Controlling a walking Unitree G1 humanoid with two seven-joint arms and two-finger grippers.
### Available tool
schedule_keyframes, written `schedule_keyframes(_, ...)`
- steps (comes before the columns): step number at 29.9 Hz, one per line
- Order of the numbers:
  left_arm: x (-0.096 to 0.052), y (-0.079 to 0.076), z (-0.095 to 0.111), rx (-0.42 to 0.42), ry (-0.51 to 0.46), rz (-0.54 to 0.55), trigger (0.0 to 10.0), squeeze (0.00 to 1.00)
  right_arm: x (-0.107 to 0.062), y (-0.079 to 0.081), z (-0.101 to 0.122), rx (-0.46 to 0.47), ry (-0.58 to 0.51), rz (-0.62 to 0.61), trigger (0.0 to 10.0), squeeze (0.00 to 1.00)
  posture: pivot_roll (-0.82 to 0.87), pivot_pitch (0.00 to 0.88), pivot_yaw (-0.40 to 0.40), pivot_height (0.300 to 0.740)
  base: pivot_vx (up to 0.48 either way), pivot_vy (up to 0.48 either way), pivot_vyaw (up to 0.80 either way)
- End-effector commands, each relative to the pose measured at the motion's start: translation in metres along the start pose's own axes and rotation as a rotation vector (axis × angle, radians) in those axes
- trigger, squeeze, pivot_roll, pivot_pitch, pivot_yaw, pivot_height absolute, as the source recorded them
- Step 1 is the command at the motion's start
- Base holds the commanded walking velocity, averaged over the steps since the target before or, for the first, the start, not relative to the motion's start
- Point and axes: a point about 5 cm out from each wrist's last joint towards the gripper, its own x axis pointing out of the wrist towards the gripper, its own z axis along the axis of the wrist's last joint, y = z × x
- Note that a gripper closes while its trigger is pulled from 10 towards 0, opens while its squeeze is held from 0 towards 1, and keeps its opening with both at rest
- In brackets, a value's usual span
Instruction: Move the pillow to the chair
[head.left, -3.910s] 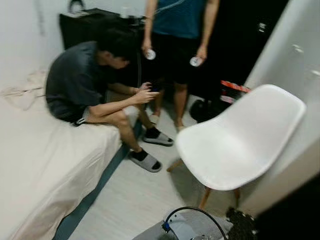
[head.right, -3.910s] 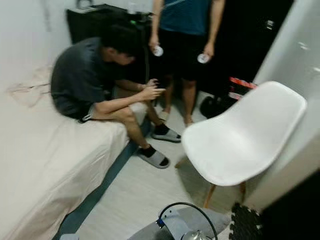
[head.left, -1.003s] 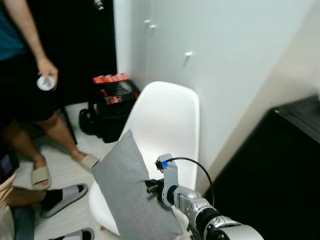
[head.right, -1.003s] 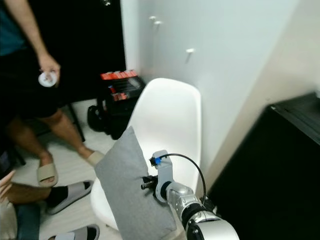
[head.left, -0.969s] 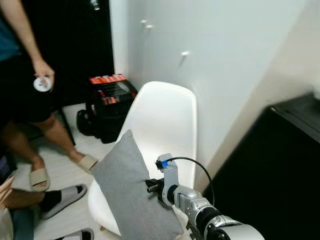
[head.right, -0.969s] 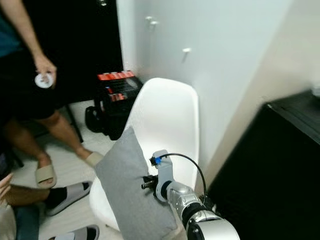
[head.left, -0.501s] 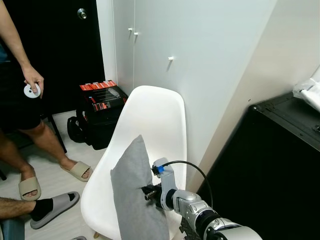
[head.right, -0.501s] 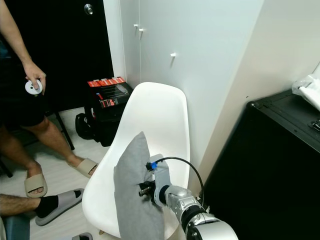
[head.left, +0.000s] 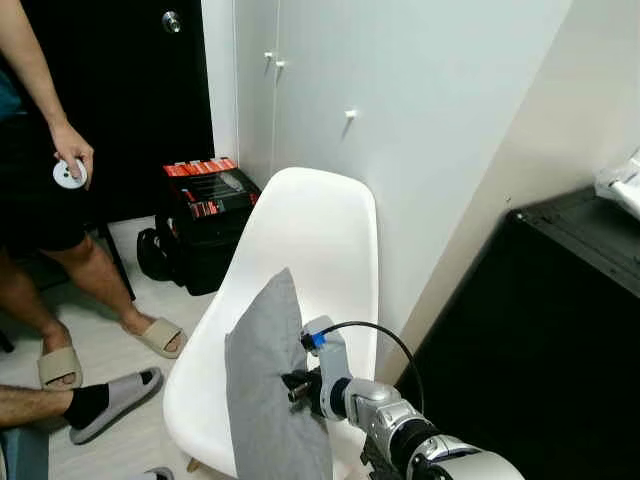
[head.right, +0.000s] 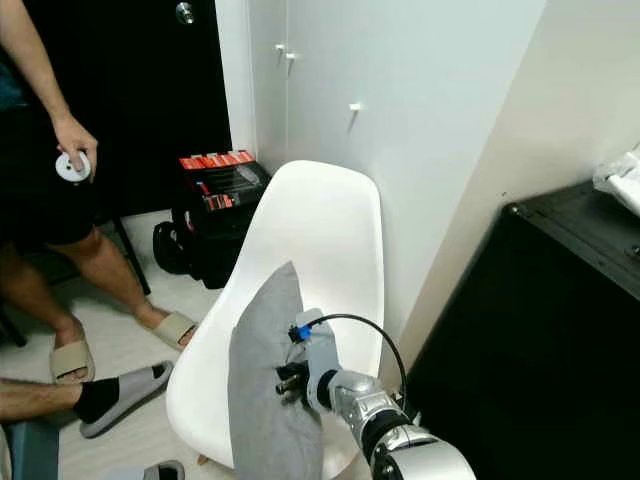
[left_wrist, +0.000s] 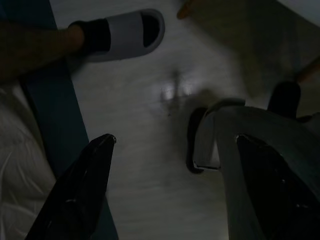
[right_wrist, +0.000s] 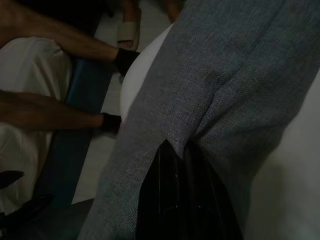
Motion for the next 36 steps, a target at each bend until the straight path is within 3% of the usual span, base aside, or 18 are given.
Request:
schedule_keyframes(1, -0.004, -0.005, -0.021, 0.011, 0.084, -0.019, 10.0, 0.00, 0.014, 0.024, 0.009, -0.012, -0.027, 0.061, 10.0, 0.00, 0.12, 0.036, -0.109, 0.640, 0.000, 0.000, 0.00)
schedule_keyframes(10, -0.005, -0.004, -0.023, 0.021, 0.093, -0.016, 10.0, 0.00, 0.015, 0.029, 0.007, -0.039, -0.017, 0.068, 10.0, 0.00, 0.11, 0.040, -0.104, 0.590, 0.000, 0.000, 0.00)
schedule_keyframes(17, -0.005, -0.003, -0.023, 0.025, 0.094, -0.013, 10.0, 0.00, 0.017, 0.034, 0.010, -0.037, -0.041, 0.133, 10.0, 0.00, 0.12, 0.035, -0.105, 0.585, 0.000, 0.000, 0.00)
schedule_keyframes(19, -0.004, -0.002, -0.022, 0.027, 0.093, -0.012, 10.0, 0.00, 0.018, 0.038, 0.011, -0.067, -0.034, 0.158, 10.0, 0.00, 0.12, 0.031, -0.106, 0.585, 0.000, 0.000, 0.00)
schedule_keyframes(21, -0.004, -0.001, -0.020, 0.028, 0.089, -0.011, 10.0, 0.00, 0.020, 0.049, 0.011, -0.220, 0.004, 0.235, 10.0, 0.00, 0.12, 0.030, -0.105, 0.585, 0.000, 0.000, 0.00)
schedule_keyframes(25, -0.004, -0.001, -0.019, 0.027, 0.087, -0.011, 10.0, 0.00, 0.024, 0.056, 0.020, -0.257, -0.033, 0.248, 10.0, 0.00, 0.12, 0.031, -0.104, 0.585, 0.000, 0.000, 0.00)
schedule_keyframes(27, -0.004, -0.002, -0.019, 0.025, 0.087, -0.012, 10.0, 0.00, 0.026, 0.051, 0.044, -0.093, -0.151, 0.152, 10.0, 0.00, 0.12, 0.034, -0.104, 0.585, 0.000, 0.000, 0.00)
schedule_keyframes(28, -0.004, -0.002, -0.019, 0.025, 0.087, -0.012, 10.0, 0.00, 0.026, 0.051, 0.044, -0.093, -0.151, 0.152, 10.0, 0.00, 0.12, 0.034, -0.104, 0.585, 0.000, 0.000, 0.00)
schedule_keyframes(31, -0.004, -0.003, -0.021, 0.023, 0.092, -0.014, 10.0, 0.00, 0.024, 0.038, 0.078, 0.146, -0.311, 0.025, 10.0, 0.00, 0.12, 0.038, -0.102, 0.585, 0.000, 0.000, 0.00)
schedule_keyframes(32, -0.004, -0.003, -0.021, 0.023, 0.092, -0.014, 10.0, 0.00, 0.024, 0.038, 0.078, 0.146, -0.311, 0.025, 10.0, 0.00, 0.12, 0.038, -0.102, 0.585, 0.000, 0.000, 0.00)
schedule_keyframes(35, -0.005, -0.003, -0.023, 0.022, 0.097, -0.013, 10.0, 0.00, 0.017, 0.025, 0.102, 0.409, -0.441, 0.000, 10.0, 0.00, 0.12, 0.041, -0.103, 0.585, 0.000, 0.000, 0.00)
schedule_keyframes(36, -0.005, -0.003, -0.023, 0.022, 0.097, -0.013, 10.0, 0.00, 0.017, 0.025, 0.102, 0.409, -0.441, 0.000, 10.0, 0.00, 0.12, 0.041, -0.103, 0.585, 0.000, 0.000, 0.00)
